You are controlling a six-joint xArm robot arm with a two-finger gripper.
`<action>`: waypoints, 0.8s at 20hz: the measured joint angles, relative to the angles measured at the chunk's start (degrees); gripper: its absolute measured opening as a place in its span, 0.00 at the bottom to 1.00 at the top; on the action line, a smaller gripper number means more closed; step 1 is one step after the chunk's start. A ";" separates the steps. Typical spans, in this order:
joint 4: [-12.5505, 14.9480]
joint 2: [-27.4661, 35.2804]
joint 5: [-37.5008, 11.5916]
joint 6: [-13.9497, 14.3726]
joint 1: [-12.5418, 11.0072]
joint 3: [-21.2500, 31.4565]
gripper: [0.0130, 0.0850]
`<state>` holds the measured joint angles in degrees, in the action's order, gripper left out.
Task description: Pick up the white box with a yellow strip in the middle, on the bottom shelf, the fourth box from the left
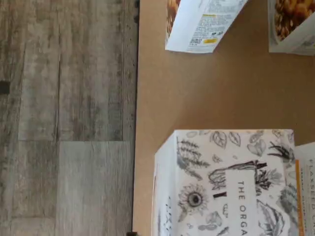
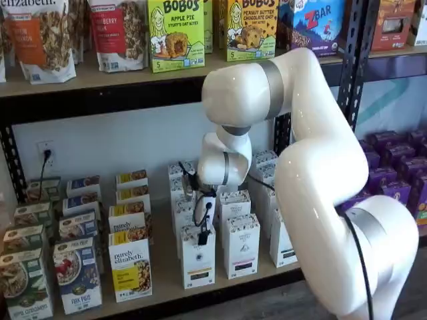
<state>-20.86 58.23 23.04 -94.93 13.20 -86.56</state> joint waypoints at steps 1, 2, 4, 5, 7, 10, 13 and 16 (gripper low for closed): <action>0.67 0.45 0.25 0.57 -0.04 -0.56 1.00; 1.08 0.80 0.42 0.93 -0.04 -0.99 1.00; 1.90 1.48 0.73 1.72 -0.03 -1.81 1.00; 2.46 1.75 0.88 2.25 -0.01 -2.15 1.00; 4.05 2.44 1.35 3.73 0.04 -3.01 1.00; 5.86 3.38 1.98 5.46 0.15 -4.13 1.00; 7.01 4.06 2.31 6.58 0.26 -4.85 1.00; 8.23 4.74 1.95 7.77 0.40 -5.35 1.00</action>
<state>-12.63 62.96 24.99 -87.16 13.60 -91.92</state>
